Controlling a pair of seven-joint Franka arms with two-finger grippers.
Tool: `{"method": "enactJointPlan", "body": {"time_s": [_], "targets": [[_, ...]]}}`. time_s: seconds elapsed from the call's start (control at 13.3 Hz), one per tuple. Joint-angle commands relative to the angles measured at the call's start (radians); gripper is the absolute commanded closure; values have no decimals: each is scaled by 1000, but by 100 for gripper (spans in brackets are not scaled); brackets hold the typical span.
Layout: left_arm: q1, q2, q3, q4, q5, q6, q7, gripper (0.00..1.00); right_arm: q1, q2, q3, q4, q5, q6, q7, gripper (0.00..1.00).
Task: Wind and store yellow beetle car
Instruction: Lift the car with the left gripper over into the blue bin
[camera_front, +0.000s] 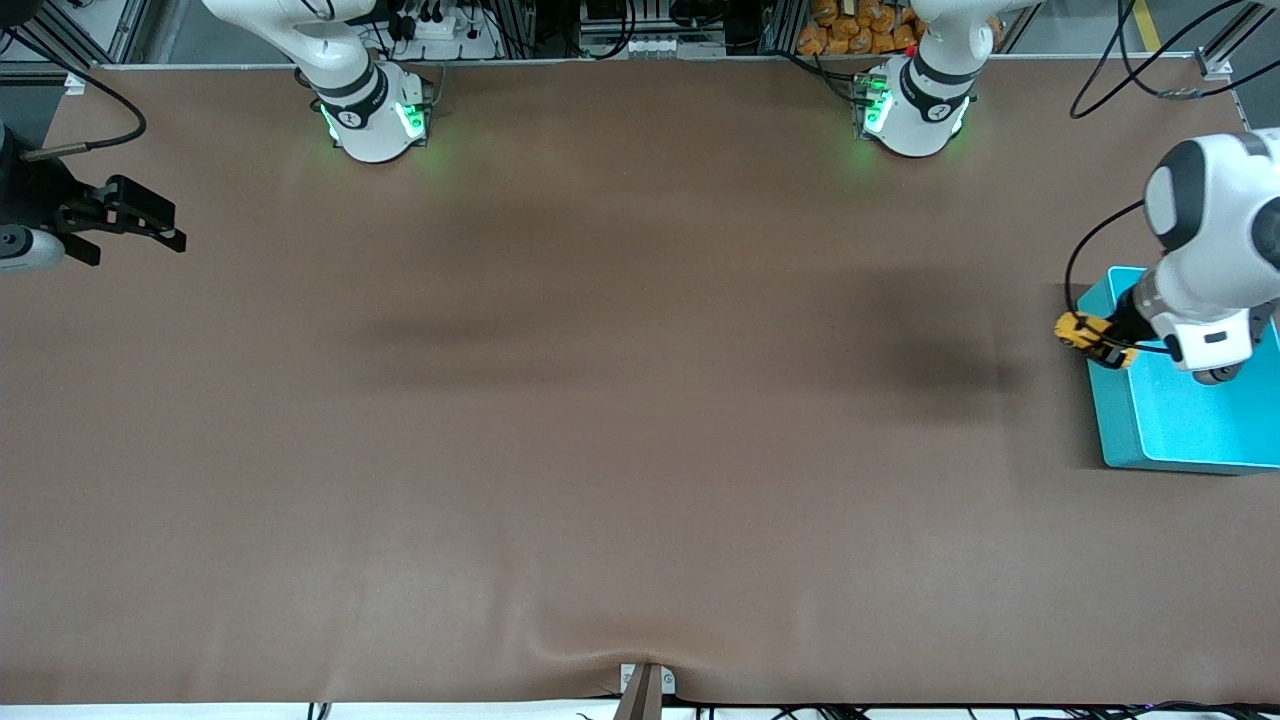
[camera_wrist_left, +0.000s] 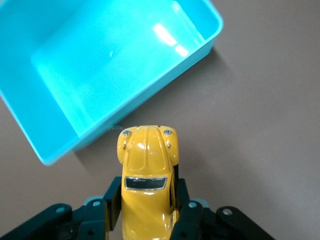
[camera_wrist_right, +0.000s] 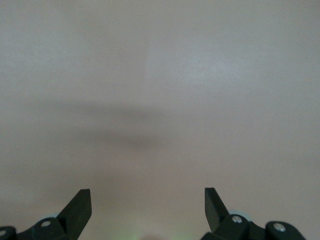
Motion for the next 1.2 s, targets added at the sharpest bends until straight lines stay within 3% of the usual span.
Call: {"method": "enactJointPlan", "body": {"time_s": [0.0, 0.22, 0.75, 1.12], "targets": [[123, -1, -2, 24, 19, -11, 379, 91, 16, -12, -4, -9, -11, -1, 10, 0], [247, 77, 0, 107, 22, 22, 708, 91, 26, -10, -4, -9, -11, 0, 12, 0], [364, 287, -2, 123, 28, 254, 939, 91, 36, 1, -4, -8, -8, 5, 15, 0], [369, 354, 0, 130, 59, 297, 958, 91, 35, -1, -4, -6, -8, 2, 13, 0]]}}
